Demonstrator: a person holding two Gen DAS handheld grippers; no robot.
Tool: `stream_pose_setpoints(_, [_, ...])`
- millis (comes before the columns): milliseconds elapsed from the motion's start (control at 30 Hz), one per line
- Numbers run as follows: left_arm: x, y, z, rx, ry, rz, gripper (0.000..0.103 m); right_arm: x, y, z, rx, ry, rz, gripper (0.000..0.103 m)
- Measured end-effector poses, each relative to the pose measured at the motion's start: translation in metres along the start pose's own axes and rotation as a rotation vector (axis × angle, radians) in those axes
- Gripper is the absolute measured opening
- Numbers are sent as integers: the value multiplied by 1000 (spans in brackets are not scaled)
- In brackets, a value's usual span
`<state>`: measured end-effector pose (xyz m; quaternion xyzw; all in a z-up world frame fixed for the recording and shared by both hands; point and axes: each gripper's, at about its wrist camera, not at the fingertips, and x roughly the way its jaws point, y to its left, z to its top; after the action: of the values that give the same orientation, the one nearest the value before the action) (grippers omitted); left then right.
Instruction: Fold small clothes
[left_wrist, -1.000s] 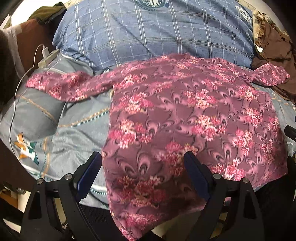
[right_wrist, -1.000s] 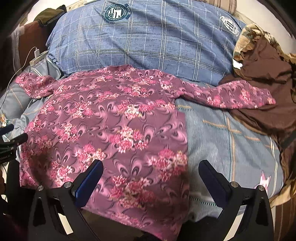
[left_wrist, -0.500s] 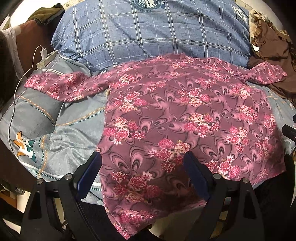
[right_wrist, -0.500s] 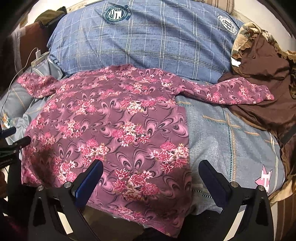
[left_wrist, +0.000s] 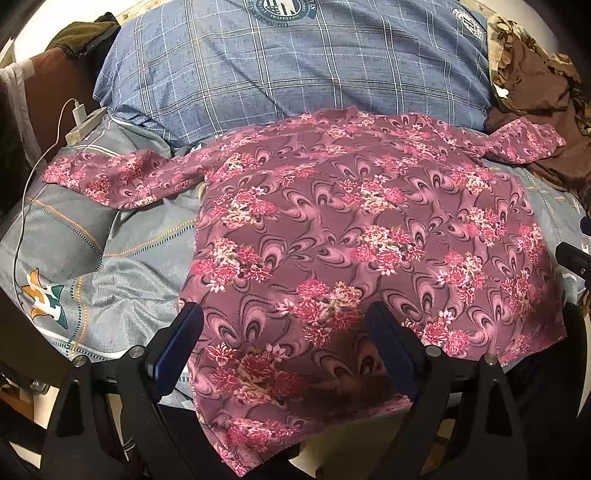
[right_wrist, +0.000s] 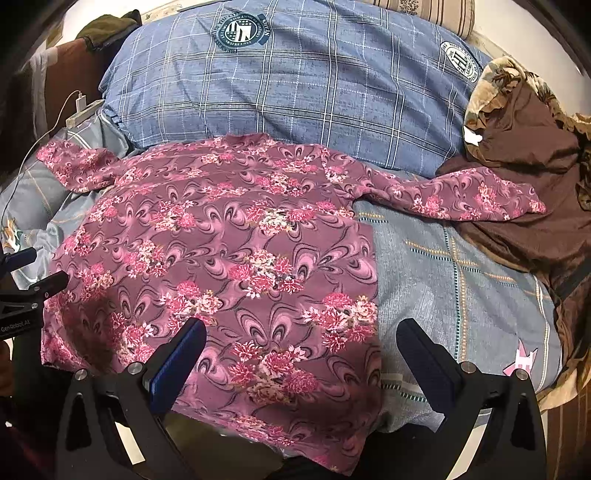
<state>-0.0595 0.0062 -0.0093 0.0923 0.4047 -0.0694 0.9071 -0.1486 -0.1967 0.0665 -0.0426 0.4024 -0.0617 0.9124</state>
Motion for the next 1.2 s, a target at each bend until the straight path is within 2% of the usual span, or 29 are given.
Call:
stream_pose_setpoints(200, [2, 0, 0, 11, 14, 3, 91, 2, -2, 1, 7, 24, 8, 103])
stream_pose_setpoints(533, [10, -5, 4, 28, -6, 23, 91, 12, -3, 3, 13, 58, 23, 103])
stream_pose_setpoints(867, [32, -3, 17, 12, 71, -7, 91, 31, -16, 8, 55, 73, 47, 103])
stream_pose_setpoints(967, [48, 10, 31, -30, 109, -9, 91, 38, -41, 17, 121, 59, 49, 103])
stream_pose_setpoints(1033, [59, 22, 45, -60, 120, 12, 91, 45, -76, 27, 179, 38, 25, 102])
stream_pose_setpoints(1200, [89, 56, 84, -138, 138, 73, 91, 59, -202, 58, 382, -3, -106, 102])
